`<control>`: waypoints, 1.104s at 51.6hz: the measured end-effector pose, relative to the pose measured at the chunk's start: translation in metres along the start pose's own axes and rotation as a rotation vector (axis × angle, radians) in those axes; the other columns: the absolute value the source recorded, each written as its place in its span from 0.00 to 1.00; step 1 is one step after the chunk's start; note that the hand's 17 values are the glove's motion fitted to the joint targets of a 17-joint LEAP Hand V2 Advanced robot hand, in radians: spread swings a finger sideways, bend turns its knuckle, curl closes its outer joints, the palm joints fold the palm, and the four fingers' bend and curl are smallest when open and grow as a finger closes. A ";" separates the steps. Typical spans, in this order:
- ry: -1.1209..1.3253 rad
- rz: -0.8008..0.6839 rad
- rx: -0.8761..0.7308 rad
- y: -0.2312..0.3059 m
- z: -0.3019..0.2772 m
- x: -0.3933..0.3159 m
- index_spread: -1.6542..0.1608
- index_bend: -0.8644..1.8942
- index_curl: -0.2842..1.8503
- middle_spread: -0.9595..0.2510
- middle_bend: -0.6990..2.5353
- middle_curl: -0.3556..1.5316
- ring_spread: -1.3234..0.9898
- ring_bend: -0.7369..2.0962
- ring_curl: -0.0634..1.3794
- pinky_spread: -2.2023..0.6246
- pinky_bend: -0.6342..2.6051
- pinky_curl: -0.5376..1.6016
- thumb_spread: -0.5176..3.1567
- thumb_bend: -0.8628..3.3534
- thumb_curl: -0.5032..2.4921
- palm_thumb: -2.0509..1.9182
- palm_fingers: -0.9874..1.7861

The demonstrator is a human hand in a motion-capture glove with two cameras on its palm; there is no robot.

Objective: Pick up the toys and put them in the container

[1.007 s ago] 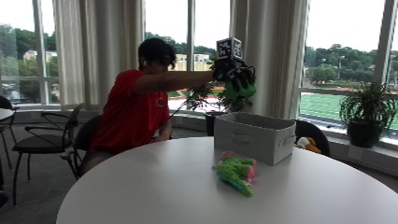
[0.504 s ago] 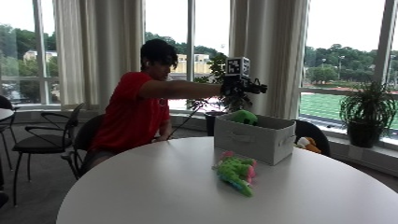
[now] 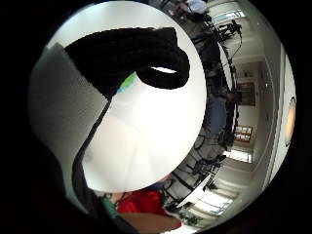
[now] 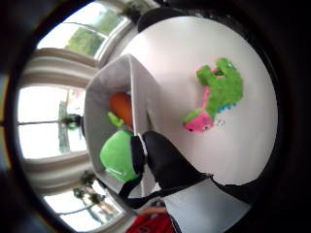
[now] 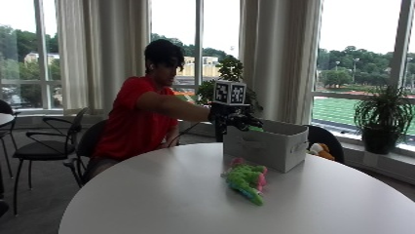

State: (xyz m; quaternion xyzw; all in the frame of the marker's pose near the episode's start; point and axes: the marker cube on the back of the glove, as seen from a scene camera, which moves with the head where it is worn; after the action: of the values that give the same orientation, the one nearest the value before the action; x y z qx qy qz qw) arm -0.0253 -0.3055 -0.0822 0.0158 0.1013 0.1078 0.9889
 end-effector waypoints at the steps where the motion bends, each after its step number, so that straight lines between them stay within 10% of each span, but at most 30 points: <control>1: 0.000 0.006 -0.002 -0.002 0.005 0.004 0.70 0.37 0.27 0.75 0.25 0.33 0.59 0.36 0.24 0.81 0.60 0.41 0.42 0.19 0.29 0.50 0.29; 42: -0.003 0.129 -0.243 -0.059 0.145 0.012 0.71 0.35 0.23 0.78 0.24 0.27 0.60 0.33 0.25 0.81 0.65 0.43 0.44 0.20 0.27 0.52 0.27; 57: 0.049 0.163 -0.188 -0.064 0.141 0.022 0.69 0.47 0.29 0.78 0.24 0.22 0.54 0.51 0.33 0.71 0.63 0.41 0.50 0.24 0.30 0.60 0.46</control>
State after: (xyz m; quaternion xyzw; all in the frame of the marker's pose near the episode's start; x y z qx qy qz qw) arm 0.0376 -0.3644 0.0485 -0.0712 0.1131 0.1973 0.9712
